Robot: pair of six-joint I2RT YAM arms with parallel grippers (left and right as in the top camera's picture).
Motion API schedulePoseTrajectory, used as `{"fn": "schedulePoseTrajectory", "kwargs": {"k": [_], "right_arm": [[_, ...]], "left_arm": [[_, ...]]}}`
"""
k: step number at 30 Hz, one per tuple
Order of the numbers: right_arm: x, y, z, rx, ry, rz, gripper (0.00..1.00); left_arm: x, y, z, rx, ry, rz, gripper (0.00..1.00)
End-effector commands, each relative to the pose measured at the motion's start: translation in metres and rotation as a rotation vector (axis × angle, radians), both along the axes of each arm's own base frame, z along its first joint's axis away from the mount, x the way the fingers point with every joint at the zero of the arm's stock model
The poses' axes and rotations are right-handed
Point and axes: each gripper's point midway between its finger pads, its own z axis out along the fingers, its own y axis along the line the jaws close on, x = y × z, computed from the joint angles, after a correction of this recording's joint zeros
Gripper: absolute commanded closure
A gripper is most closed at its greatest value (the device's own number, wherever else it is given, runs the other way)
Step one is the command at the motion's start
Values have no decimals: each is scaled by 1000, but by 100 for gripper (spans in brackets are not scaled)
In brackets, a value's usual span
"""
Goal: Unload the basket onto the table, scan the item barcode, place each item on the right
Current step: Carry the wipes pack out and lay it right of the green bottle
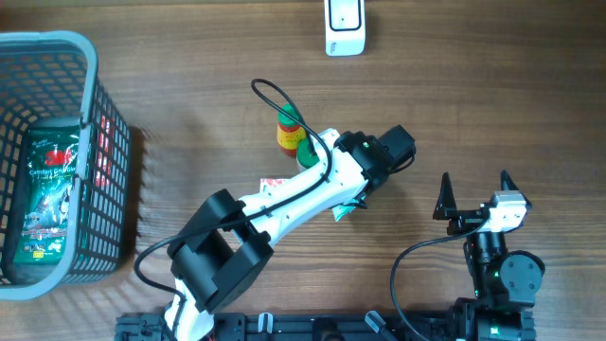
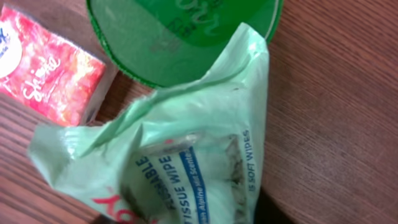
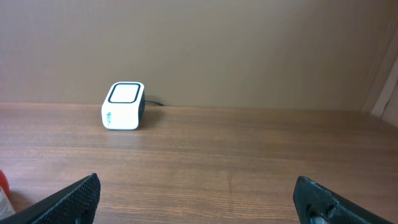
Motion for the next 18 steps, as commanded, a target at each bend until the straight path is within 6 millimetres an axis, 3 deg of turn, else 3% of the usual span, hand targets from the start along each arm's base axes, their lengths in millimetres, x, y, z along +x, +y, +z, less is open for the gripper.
{"fn": "schedulePoseTrajectory", "kwargs": {"k": [1,4,7,14,16,18], "right_arm": [[0,-1,1,7,-4,-6,0],[0,-1,1,7,-4,-6,0],[0,-1,1,7,-4,-6,0],[0,-1,1,7,-4,-6,0],[0,-1,1,7,-4,-6,0],[0,-1,1,7,-4,-6,0]], "left_arm": [[7,1,12,-8,-41,0,50],[8,1,26,-30,-59,-12,46],[14,1,53,-54,-122,-42,45],[29,21,158,-115,-379,-37,42],[32,32,187,-119,-460,-35,39],[35,59,225,-101,-588,15,36]]}}
